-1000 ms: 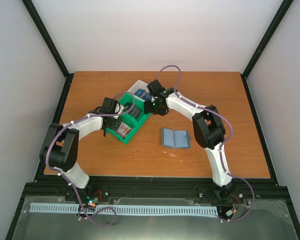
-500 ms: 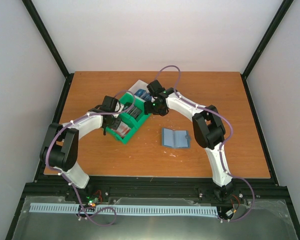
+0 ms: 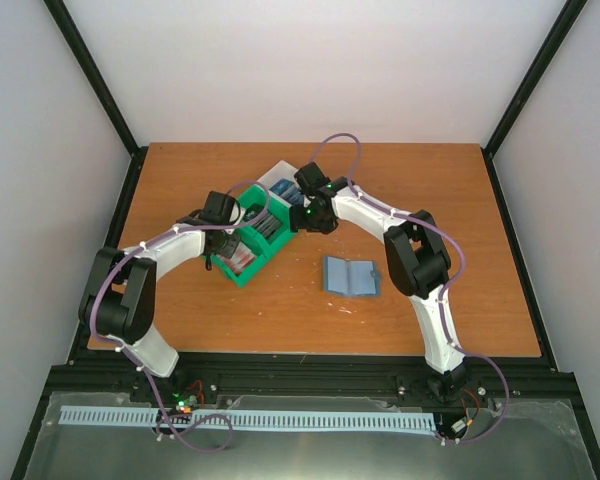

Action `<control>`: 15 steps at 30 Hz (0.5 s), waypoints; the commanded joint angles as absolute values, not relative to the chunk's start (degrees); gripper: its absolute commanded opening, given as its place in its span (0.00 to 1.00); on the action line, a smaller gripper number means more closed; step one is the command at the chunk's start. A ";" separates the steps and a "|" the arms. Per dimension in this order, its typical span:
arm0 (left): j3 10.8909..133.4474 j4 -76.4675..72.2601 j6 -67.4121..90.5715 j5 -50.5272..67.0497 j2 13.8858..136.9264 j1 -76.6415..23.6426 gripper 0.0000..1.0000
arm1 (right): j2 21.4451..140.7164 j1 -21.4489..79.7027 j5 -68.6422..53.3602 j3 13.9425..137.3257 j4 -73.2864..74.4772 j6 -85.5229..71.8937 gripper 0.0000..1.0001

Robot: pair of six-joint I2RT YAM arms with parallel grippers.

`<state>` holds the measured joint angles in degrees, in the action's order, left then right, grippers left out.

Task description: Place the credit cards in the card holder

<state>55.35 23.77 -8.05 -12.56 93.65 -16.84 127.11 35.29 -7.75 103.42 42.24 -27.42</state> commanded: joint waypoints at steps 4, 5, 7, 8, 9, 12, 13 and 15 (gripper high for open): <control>55.72 20.91 -8.78 -18.41 91.64 -16.77 0.14 | 125.73 35.49 -7.04 102.60 42.14 -27.22 0.69; 55.46 20.39 -9.27 -19.02 91.67 -16.78 0.14 | 125.70 35.46 -7.03 102.60 42.11 -27.27 0.69; 55.17 19.38 -10.15 -19.83 91.65 -16.79 0.14 | 125.68 35.51 -7.03 102.54 42.10 -27.25 0.69; 55.05 19.00 -10.56 -20.17 91.73 -16.79 0.14 | 125.68 35.51 -7.03 102.63 42.10 -27.22 0.68; 54.95 18.50 -11.01 -20.49 91.82 -16.80 0.15 | 125.75 35.51 -7.03 102.65 42.10 -27.24 0.68; 54.78 17.43 -12.13 -21.18 92.82 -16.79 0.15 | 125.76 35.51 -7.10 102.67 42.01 -27.25 0.68; 54.70 17.16 -12.37 -21.41 93.13 -16.79 0.14 | 125.77 35.51 -7.11 102.66 42.01 -27.20 0.68; 54.61 16.62 -12.84 -21.52 93.56 -16.79 0.15 | 125.77 35.51 -7.11 102.61 41.93 -27.16 0.68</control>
